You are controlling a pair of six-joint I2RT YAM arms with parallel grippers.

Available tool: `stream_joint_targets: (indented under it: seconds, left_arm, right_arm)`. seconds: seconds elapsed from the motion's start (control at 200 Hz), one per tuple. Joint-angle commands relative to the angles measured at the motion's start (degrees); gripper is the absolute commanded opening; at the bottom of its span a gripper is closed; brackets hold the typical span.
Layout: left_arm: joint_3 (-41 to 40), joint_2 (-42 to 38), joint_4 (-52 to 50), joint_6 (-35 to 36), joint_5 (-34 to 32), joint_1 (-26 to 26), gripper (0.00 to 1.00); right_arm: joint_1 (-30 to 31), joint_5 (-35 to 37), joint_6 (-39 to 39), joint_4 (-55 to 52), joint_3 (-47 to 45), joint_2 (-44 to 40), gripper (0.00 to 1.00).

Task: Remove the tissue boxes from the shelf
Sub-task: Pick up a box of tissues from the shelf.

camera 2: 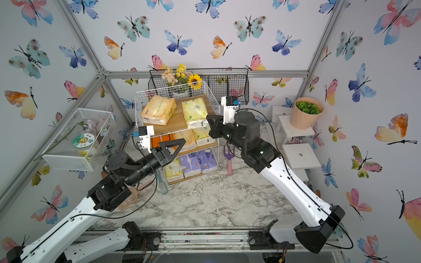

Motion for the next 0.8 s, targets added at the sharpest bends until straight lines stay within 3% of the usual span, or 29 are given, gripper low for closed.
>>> stream_joint_targets:
  seconds: [0.0, 0.45, 0.796]
  left_arm:
    - [0.5, 1.4, 5.7, -1.4, -4.6, -0.2, 0.95]
    - [2.9, 10.5, 11.4, -8.3, -6.3, -0.1, 0.87]
    - [3.8, 14.3, 18.3, -10.7, -5.3, -0.2, 0.70]
  right_arm:
    - [0.4, -2.2, -1.1, -1.8, -0.2, -2.9, 0.01]
    - [0.4, -5.4, -2.4, -3.3, -4.1, -7.6, 0.02]
    - [0.4, -5.7, -2.5, -5.8, -5.9, -10.3, 0.01]
